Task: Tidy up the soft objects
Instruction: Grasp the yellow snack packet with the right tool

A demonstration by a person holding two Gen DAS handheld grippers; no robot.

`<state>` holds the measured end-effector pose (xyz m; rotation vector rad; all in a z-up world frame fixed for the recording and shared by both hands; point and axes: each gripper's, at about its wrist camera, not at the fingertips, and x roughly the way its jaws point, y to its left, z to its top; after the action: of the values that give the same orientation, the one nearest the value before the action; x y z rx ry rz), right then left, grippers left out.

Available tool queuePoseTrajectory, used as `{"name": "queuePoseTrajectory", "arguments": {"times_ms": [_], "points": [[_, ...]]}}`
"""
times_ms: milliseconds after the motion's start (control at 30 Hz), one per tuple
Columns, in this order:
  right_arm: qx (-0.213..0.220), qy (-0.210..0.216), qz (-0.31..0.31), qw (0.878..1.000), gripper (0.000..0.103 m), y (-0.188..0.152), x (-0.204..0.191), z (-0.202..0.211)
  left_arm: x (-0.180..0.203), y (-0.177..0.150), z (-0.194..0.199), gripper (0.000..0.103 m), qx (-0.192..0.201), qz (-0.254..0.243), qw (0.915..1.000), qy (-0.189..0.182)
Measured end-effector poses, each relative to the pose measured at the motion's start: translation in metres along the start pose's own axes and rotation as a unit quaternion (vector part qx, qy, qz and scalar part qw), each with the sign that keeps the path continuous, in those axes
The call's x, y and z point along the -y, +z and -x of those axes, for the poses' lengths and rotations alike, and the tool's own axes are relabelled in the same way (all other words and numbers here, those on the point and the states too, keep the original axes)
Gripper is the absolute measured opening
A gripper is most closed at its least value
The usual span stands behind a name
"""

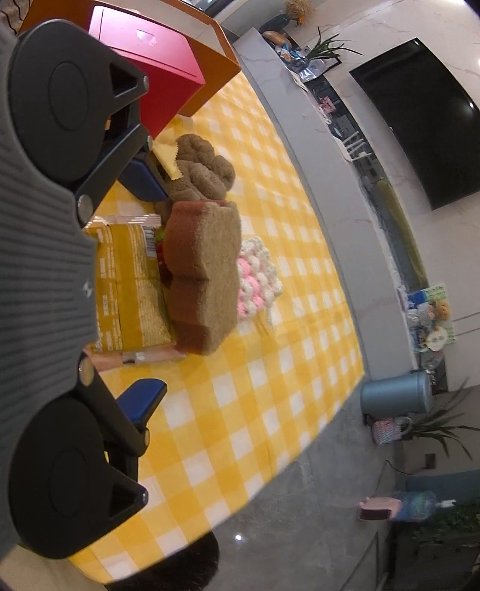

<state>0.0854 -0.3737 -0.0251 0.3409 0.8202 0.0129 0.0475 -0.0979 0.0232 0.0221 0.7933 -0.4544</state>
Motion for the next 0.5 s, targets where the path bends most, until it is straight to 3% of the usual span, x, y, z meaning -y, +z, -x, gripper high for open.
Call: {"name": "queuePoseTrajectory", "arguments": {"times_ms": [67,200,333,500], "points": [[-0.010,0.012,-0.007,1.000,0.100,0.000,-0.001,-0.008,0.002,0.009,-0.009,0.091,-0.033,0.005,0.9993,-0.019],[-0.039,0.019,-0.006,0.999,0.100,0.000,-0.005,-0.024,-0.002,0.020,-0.018,0.091,-0.050,0.030,0.9969,-0.052],[-0.065,-0.014,0.036,0.997,0.100,-0.005,-0.020,-0.032,0.004,0.027,-0.030,0.091,-0.068,0.020,0.9967,-0.041],[-0.084,-0.048,0.033,0.995,0.100,-0.008,-0.024,-0.046,0.013,0.033,-0.033,0.091,-0.069,-0.001,0.9972,-0.029]]}}
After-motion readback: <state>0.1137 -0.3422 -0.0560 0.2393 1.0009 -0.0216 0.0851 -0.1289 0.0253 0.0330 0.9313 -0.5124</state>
